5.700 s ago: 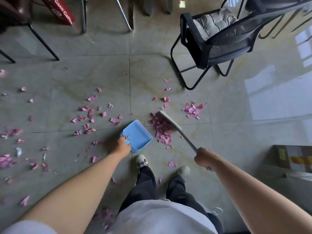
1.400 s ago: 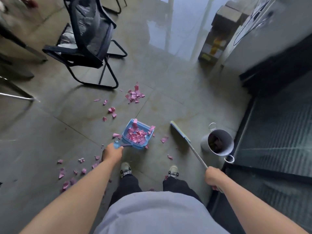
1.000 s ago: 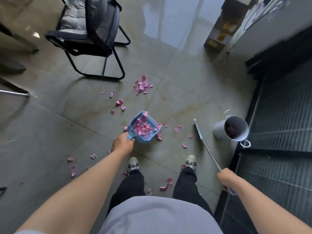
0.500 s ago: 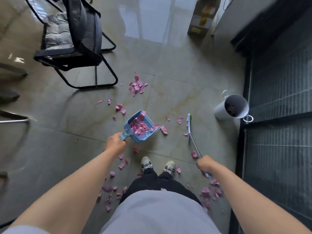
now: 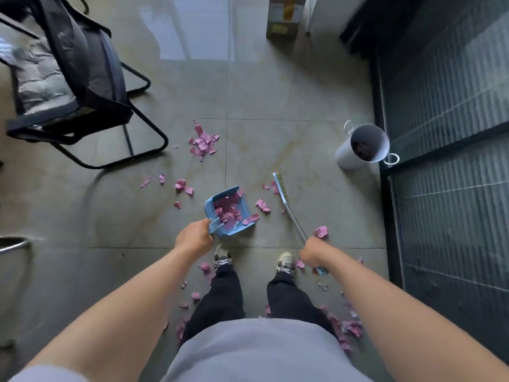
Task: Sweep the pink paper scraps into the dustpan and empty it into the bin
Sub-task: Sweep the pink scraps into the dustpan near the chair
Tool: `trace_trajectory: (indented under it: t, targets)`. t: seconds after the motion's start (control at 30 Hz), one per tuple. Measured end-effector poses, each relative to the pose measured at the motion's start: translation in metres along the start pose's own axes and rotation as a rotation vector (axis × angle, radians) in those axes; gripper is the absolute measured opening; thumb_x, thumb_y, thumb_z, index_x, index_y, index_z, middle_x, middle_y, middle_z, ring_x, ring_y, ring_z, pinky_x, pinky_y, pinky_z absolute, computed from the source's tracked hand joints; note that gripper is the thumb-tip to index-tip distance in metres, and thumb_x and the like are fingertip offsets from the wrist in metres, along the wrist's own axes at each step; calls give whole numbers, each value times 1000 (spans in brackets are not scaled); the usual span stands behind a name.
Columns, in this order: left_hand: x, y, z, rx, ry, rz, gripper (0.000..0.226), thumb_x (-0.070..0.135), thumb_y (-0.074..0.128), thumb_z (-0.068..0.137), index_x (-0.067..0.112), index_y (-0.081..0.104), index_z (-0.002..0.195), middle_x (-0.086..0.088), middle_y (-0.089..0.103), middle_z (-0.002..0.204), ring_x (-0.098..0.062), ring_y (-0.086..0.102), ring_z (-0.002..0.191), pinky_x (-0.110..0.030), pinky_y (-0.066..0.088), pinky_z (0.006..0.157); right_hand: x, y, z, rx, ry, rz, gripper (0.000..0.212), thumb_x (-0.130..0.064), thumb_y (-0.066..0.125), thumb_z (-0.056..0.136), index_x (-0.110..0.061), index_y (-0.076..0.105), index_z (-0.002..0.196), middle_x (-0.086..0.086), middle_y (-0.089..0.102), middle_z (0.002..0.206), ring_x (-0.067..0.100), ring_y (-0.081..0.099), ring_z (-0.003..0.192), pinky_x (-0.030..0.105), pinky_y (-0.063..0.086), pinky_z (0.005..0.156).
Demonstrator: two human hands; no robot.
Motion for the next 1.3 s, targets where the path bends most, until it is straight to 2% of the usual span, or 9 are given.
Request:
trace_trajectory:
  t: [0.1,0.23,0.37,0.47,0.67,0.9,1.1,1.2,1.3]
  targets:
    - [-6,-1,14,-38,-11,-25,20,16,48,87,20,60,101,-6,67,101,-29,63,91,-34,48,69,-20,26,6,-39,46,-76,25,-8,43,92,-8,38,67,16,59,79,29,56,64,29,39,46]
    - [-15,-2,28,-75,-26,-46,22,18,53,85,15,61,106,-10,66,107,-32,64,97,-36,50,77,-55,49,-5,-84,14,-173,23,-8,45,93,-7,43,69,9,55,68,33,65,79,28,40,46]
    - [-25,-2,38,-98,-39,-66,24,17,52,83,16,59,106,-9,67,109,-31,65,97,-38,54,81,-71,60,-15,-98,35,-112,26,-10,39,91,2,52,109,14,63,77,26,59,53,29,46,47]
    - [-30,-8,40,-101,-37,-98,38,17,50,84,21,53,122,-9,64,117,-31,61,105,-35,49,81,-72,57,-28,-87,23,-58,20,-10,37,92,-1,50,103,12,58,69,21,54,45,27,42,42]
    - [-32,-8,41,-185,-37,-342,41,20,51,84,23,56,125,-10,65,117,-29,63,104,-35,52,87,-52,56,-54,-6,22,43,25,-15,38,94,-5,55,109,8,56,79,21,52,62,26,39,49]
    - [-2,-7,16,-436,-76,-806,23,15,59,88,14,49,109,-12,55,86,-16,49,61,-20,38,43,-12,52,-65,71,72,231,23,-8,40,89,-5,56,104,7,52,74,19,48,52,21,36,42]
    - [55,-15,0,-575,-29,-964,22,17,50,92,20,41,112,-17,64,96,-18,61,58,-20,43,44,37,43,-64,157,103,402,12,-16,43,87,-11,54,90,6,53,73,18,48,54,19,34,45]
    - [91,-22,-5,-528,0,-1018,18,17,50,91,19,36,103,-15,66,75,-18,58,48,-19,38,43,70,40,-51,184,117,500,25,-25,42,89,-8,60,96,8,57,77,19,50,59,23,36,50]
    - [125,-33,-7,-420,13,-1078,16,13,46,90,15,33,98,-12,46,57,-17,41,36,-16,34,39,102,36,-41,183,141,586,31,-24,43,89,-2,62,101,11,61,73,20,52,51,21,38,46]
Point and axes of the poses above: each hand's wrist, its own z-axis towards the middle knuckle, its own y-axis out of the palm, x = y × z, the point moved 6 cm from there along z, towards the middle knuckle
